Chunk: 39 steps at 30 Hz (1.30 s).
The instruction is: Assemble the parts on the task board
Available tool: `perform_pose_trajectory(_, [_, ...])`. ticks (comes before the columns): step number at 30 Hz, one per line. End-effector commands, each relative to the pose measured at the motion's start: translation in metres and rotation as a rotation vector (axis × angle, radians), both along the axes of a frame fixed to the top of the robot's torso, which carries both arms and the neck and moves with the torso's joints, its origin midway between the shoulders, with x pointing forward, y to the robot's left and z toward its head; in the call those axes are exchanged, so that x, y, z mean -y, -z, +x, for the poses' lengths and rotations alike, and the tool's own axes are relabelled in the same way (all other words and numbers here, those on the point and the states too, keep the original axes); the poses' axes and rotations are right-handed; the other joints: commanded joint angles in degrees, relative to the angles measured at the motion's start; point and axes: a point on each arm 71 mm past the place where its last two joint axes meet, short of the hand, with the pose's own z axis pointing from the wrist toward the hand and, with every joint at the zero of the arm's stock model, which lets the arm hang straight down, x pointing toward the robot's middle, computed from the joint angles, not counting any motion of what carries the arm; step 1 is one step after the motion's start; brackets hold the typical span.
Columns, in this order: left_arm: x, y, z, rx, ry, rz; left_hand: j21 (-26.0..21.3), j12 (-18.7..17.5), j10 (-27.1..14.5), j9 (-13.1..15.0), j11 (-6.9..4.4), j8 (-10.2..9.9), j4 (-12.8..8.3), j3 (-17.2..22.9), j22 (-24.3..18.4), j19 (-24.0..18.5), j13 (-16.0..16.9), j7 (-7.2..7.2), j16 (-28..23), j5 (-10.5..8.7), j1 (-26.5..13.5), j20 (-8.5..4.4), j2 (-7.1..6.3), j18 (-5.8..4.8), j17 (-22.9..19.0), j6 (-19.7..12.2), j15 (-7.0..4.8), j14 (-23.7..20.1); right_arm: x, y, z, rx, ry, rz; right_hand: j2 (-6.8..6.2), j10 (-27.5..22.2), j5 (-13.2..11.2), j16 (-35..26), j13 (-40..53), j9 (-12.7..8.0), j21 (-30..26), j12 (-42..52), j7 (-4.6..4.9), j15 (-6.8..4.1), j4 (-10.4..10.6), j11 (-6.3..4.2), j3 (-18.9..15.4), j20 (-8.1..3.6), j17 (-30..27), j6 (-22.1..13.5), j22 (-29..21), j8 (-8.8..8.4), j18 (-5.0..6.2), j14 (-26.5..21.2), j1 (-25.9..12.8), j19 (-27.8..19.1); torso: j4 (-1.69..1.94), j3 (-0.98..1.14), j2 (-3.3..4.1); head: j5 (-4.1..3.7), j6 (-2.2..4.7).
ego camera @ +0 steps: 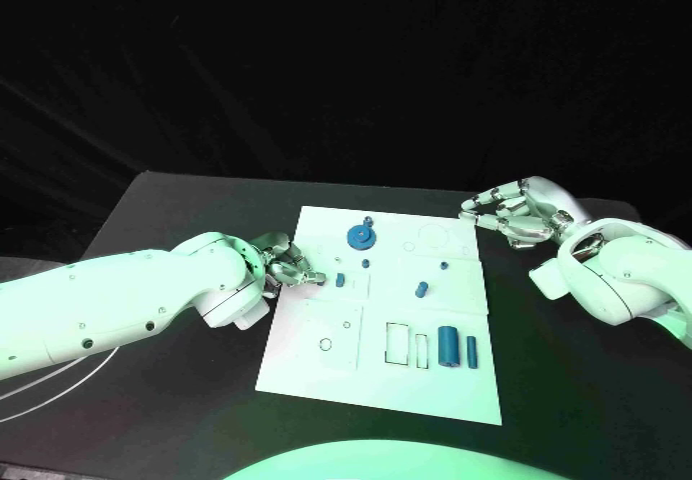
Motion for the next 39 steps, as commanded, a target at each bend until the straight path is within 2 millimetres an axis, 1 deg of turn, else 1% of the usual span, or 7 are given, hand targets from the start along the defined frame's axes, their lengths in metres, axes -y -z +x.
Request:
perform_pose_trajectory(1, [0.0024, 0.0005, -0.0004, -0.011, 0.015, -0.003, 0.3, -0.4, -0.1, -0.1, -0.48, 0.5, -0.1, 0.9, 0.1, 0.1, -0.1, -0.52, 0.4, 0.06, 0.8, -0.48, 0.75, -0.64, 12.2, -0.2, -0.35, 5.1, -0.0015, -0.0002, -0.0008, 0.007, -0.011, -0.005, -0.01, -0.1, 0.4, -0.2, 5.3, 0.1, -0.1, 0.2, -0.01, 0.10, 0.0, -0.22, -0.4, -0.11, 7.5, -0.5, 2.3, 0.28, 1.07, 3.4, -0.6, -0.1, 0.01, -0.01, -0.01, -0.03, -0.02])
perform_pose_trajectory(12, [0.0028, 0.0006, -0.0002, -0.015, 0.014, -0.009, 0.3, -0.6, -0.1, -0.3, -0.48, 0.9, 0.2, 2.7, 0.2, 0.1, -0.4, -0.50, 0.4, 0.06, 1.3, -0.53, 1.76, -0.66, 12.2, -0.5, -0.37, 5.1, -0.0017, -0.0002, -0.0010, 0.007, -0.013, -0.008, -0.01, -0.1, 0.4, -0.2, 5.3, 0.1, -0.1, 0.2, -0.01, 0.10, 0.0, -0.22, -0.4, -0.11, 7.5, -0.5, 2.3, 0.28, 1.07, 3.4, -0.6, -0.1, 0.03, -0.01, -0.01, 0.00, -0.04])
perform_pose_trajectory(20, [0.0039, 0.0009, 0.0000, -0.021, 0.011, -0.022, 0.4, -1.0, -0.2, 0.0, -0.75, 2.2, -1.7, 8.0, 0.4, 0.1, -0.7, -0.75, 0.5, 0.09, 4.5, -0.71, 2.43, -0.66, 12.4, -0.9, -0.68, 5.2, -0.0016, 0.0000, -0.0010, 0.005, -0.014, -0.009, -0.01, -0.1, 0.4, -0.2, 5.3, 0.1, -0.1, 0.2, -0.01, 0.10, 0.0, -0.22, -0.4, -0.11, 7.5, -0.5, 2.3, 0.28, 1.07, 3.4, -0.6, -0.1, 0.01, -0.01, 0.00, -0.02, -0.10])
perform_pose_trajectory(23, [0.0038, 0.0010, 0.0003, -0.022, 0.007, -0.027, 0.5, -1.2, 0.0, 0.6, -0.56, 3.8, -2.7, 13.3, 0.5, 0.0, -0.9, -0.54, 0.5, 0.09, 4.7, -0.72, 1.49, -0.67, 12.4, -1.4, -0.54, 5.2, -0.0016, 0.0001, -0.0009, 0.004, -0.015, -0.010, -0.01, -0.1, 0.4, -0.2, 5.3, 0.1, -0.1, 0.2, -0.01, 0.10, 0.0, -0.22, -0.4, -0.11, 7.5, -0.5, 2.3, 0.28, 1.07, 3.4, -0.6, -0.1, 0.01, 0.00, 0.02, -0.03, -0.15])
perform_pose_trajectory(26, [0.0035, 0.0010, 0.0006, -0.022, 0.005, -0.029, 0.6, -1.1, 0.2, 1.0, -0.65, 5.0, -3.2, 15.9, 0.6, 0.0, -0.9, -0.59, 0.5, 0.07, 3.9, -0.65, 0.45, -0.70, 12.5, -1.8, -0.55, 5.2, -0.0016, 0.0002, -0.0009, 0.004, -0.015, -0.010, -0.01, -0.1, 0.4, -0.2, 5.3, 0.1, -0.1, 0.2, -0.01, 0.10, 0.0, -0.22, -0.4, -0.11, 7.5, -0.5, 2.3, 0.28, 1.07, 3.4, -0.6, -0.1, 0.03, 0.01, 0.00, -0.04, -0.18])
perform_pose_trajectory(32, [0.0032, 0.0012, 0.0013, -0.023, 0.004, -0.029, 0.7, -1.1, 0.3, 1.6, -0.75, 6.7, -4.3, 19.0, 0.8, 0.0, -1.1, -0.70, 0.5, 0.06, 2.8, -0.66, -0.74, -0.72, 12.5, -2.3, -0.62, 5.2, -0.0017, 0.0004, -0.0010, 0.003, -0.015, -0.010, 0.03, -0.1, 0.4, -0.2, 5.2, 0.1, -0.1, 0.1, -0.02, 0.09, 0.0, -0.24, -0.4, -0.12, 7.5, -0.5, 2.3, 0.30, 1.08, 3.4, -0.6, -0.1, 0.02, 0.00, 0.01, -0.05, -0.23])
perform_pose_trajectory(39, [0.0024, 0.0016, 0.0021, -0.024, 0.002, -0.027, 0.7, -1.1, 0.4, 1.9, -0.78, 7.4, -4.9, 20.2, 0.9, 0.1, -1.1, -0.74, 0.6, 0.06, 2.2, -0.68, -1.18, -0.73, 12.5, -2.5, -0.64, 5.2, -0.0017, 0.0005, -0.0011, 0.003, -0.015, -0.010, 0.03, -0.1, 0.4, -0.2, 5.2, 0.1, -0.1, 0.1, -0.02, 0.09, 0.0, -0.24, -0.4, -0.12, 7.5, -0.5, 2.3, 0.30, 1.08, 3.4, -0.6, -0.1, 0.02, 0.01, 0.03, -0.12, -0.28])
